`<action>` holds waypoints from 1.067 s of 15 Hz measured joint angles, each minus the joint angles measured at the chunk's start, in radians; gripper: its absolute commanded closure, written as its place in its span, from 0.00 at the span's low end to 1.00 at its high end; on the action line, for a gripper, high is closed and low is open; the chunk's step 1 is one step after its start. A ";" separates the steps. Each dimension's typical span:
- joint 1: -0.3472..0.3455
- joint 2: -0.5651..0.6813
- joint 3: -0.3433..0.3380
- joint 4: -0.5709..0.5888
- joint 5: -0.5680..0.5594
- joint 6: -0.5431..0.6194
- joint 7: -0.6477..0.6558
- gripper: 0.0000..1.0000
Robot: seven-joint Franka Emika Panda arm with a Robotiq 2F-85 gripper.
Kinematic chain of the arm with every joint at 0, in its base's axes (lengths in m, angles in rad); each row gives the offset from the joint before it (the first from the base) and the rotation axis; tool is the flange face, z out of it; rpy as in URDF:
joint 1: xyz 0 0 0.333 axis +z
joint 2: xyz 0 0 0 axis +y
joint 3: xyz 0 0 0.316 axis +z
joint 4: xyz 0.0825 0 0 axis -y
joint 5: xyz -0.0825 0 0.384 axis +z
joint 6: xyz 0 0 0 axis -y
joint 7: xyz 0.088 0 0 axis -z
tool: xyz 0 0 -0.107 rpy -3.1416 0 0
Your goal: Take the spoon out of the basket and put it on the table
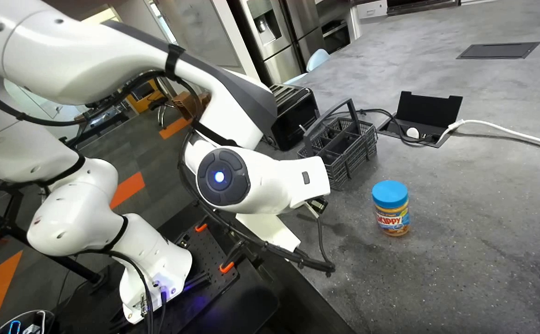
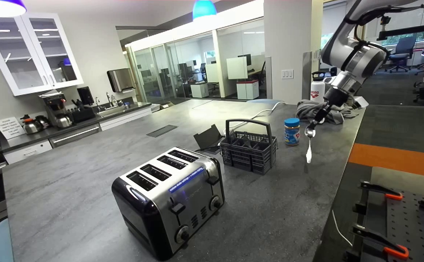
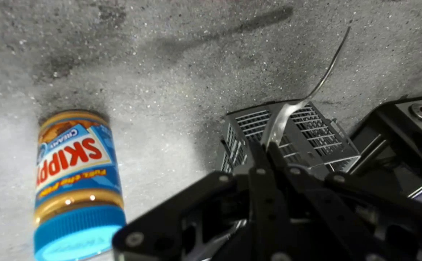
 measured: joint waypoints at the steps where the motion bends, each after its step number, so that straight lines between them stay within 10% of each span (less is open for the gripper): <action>1: -0.004 0.029 -0.002 0.004 0.027 0.000 -0.007 0.99; 9: -0.045 0.296 0.013 0.144 0.111 -0.028 -0.007 0.99; 10: -0.054 0.322 0.021 0.166 0.117 -0.037 -0.007 0.75; 16: -0.075 0.396 0.050 0.236 0.125 -0.055 -0.007 0.34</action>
